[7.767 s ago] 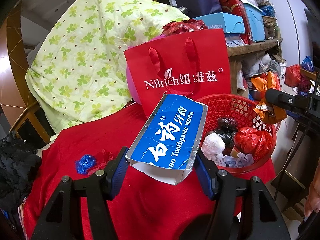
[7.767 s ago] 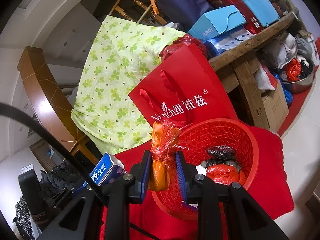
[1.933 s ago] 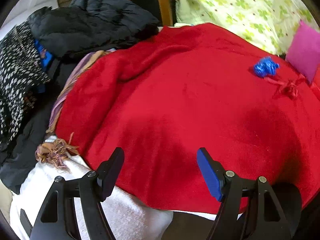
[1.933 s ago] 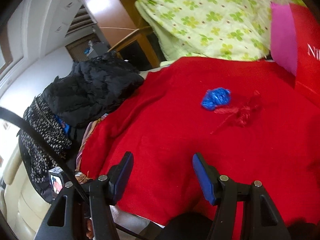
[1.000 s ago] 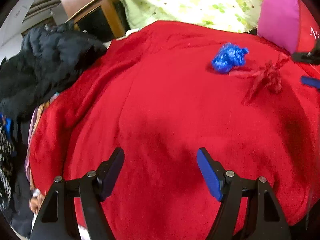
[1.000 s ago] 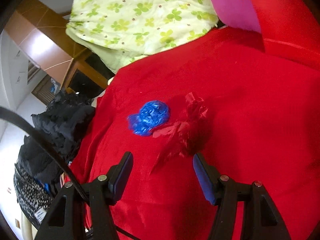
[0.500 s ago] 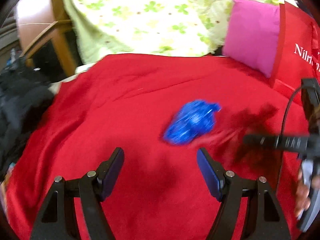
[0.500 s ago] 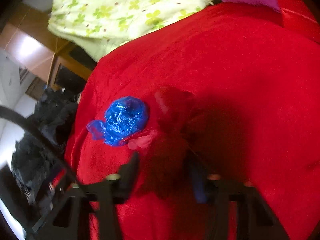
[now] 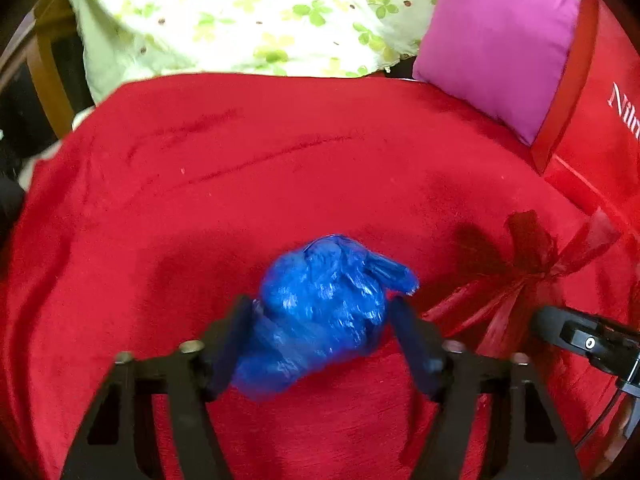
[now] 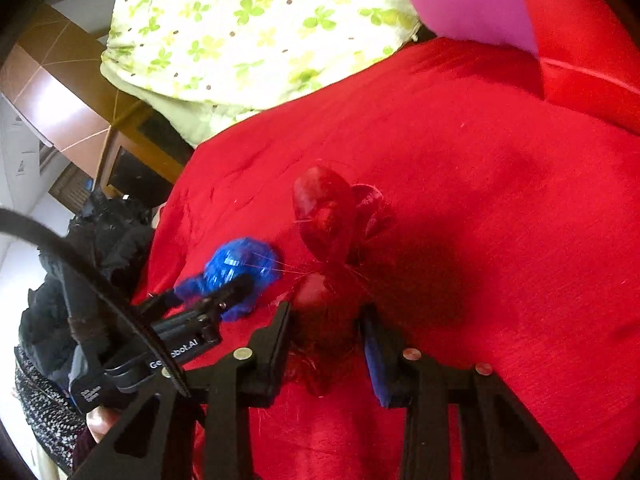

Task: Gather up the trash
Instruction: 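Grasp the blue plastic bag with the left tool while the right tool grasps the red ribbon bow, then lift the blue bag in the left tool and red ribbon in the right tool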

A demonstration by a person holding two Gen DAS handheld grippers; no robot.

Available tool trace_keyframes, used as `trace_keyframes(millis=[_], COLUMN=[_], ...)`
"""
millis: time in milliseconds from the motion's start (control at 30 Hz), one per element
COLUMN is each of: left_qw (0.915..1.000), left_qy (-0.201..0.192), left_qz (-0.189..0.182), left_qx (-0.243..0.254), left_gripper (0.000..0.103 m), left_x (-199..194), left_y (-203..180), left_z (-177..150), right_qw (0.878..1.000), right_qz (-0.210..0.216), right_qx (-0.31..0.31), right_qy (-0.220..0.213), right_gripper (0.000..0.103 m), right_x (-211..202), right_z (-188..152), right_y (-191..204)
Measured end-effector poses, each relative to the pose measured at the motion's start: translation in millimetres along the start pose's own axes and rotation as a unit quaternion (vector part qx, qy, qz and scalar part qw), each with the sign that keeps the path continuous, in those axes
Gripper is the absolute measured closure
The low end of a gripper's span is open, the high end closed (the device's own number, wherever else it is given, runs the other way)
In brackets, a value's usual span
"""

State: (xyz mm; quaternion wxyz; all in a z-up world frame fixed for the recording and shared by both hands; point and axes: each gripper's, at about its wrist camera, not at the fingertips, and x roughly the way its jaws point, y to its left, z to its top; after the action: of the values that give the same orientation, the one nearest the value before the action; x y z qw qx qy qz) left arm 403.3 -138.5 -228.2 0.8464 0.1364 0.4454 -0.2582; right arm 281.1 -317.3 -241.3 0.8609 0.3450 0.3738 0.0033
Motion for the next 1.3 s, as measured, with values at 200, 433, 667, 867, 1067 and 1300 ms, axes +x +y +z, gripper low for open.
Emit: trace_keyframes(millis=[200, 433, 667, 867, 1067, 1300], left_qw=[0.9988, 0.9938, 0.9809, 0.9721, 0.9657, 0.9576], left_qy=[-0.016, -0.065, -0.12, -0.162, -0.194, -0.228], left_qz=[0.001, 0.077, 0.15, 0.169, 0.173, 0.176], left_qx=[-0.047, -0.047, -0.026, -0.013, -0.001, 0.003], left_gripper=[0.058, 0.058, 0.058, 0.058, 0.058, 0.058], left_x=[-21.5, -106.9, -198.5, -260.1, -301.6, -347.2], left_y=[4.8, -13.0, -51.3, -83.5, -110.6, -127.1], left_z=[-8.0, -42.5, -83.7, -111.4, -127.0, -142.5], right_qw=[0.999, 0.988, 0.98, 0.972, 0.963, 0.952], right_qz=[-0.012, -0.027, -0.012, -0.006, 0.0, 0.012], right_qx=[-0.03, -0.082, -0.097, -0.125, -0.161, -0.197], right_qy=[-0.029, -0.125, -0.175, -0.198, -0.218, -0.236], right_gripper=[0.066, 0.066, 0.066, 0.066, 0.066, 0.066], right_x=[-18.2, -79.5, -155.0, -223.8, -287.4, -330.3], right_z=[-3.6, -19.7, -50.0, -72.6, -97.0, -120.6], right_y=[9.2, 25.4, 38.2, 55.8, 77.0, 97.3])
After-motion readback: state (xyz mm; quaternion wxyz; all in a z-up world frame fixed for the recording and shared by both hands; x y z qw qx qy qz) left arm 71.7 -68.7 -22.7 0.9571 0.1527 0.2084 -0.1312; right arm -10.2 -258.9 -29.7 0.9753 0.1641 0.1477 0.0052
